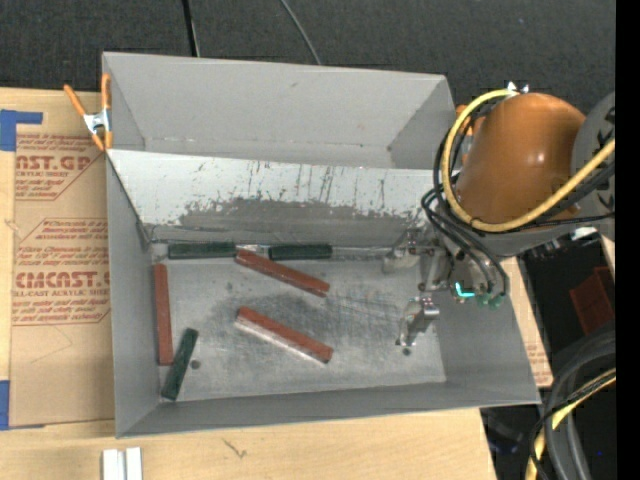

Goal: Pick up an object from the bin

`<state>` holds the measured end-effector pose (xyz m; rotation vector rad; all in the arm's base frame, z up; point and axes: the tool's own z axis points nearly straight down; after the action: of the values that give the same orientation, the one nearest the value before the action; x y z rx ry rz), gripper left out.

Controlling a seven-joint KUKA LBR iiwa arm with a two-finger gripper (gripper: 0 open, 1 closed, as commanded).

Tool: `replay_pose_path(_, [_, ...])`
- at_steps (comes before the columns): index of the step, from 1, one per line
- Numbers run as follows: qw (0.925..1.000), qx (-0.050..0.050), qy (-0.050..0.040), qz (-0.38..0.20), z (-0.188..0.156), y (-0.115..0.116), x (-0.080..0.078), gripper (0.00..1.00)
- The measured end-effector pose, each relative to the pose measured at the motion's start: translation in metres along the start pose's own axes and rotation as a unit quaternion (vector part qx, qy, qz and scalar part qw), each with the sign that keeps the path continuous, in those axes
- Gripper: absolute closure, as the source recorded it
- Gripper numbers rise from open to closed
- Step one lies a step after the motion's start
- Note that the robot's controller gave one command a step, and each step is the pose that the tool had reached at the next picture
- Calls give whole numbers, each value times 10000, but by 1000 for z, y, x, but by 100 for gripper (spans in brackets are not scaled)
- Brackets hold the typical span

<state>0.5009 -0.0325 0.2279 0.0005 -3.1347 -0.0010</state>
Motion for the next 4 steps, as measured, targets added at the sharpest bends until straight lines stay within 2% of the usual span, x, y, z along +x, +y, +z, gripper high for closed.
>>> replay_pose_path(1, [10000, 4, -40, -1, -4, 0, -2, 0])
replay_pose_path(2, [9997, 8, -77, -218, 47, 21, -9, 0])
replay_pose_path(3, [9993, 3, -39, -366, 154, 42, 1, 100])
replay_pose_path(4, [9993, 3, -41, -365, 154, 42, 0, 100])
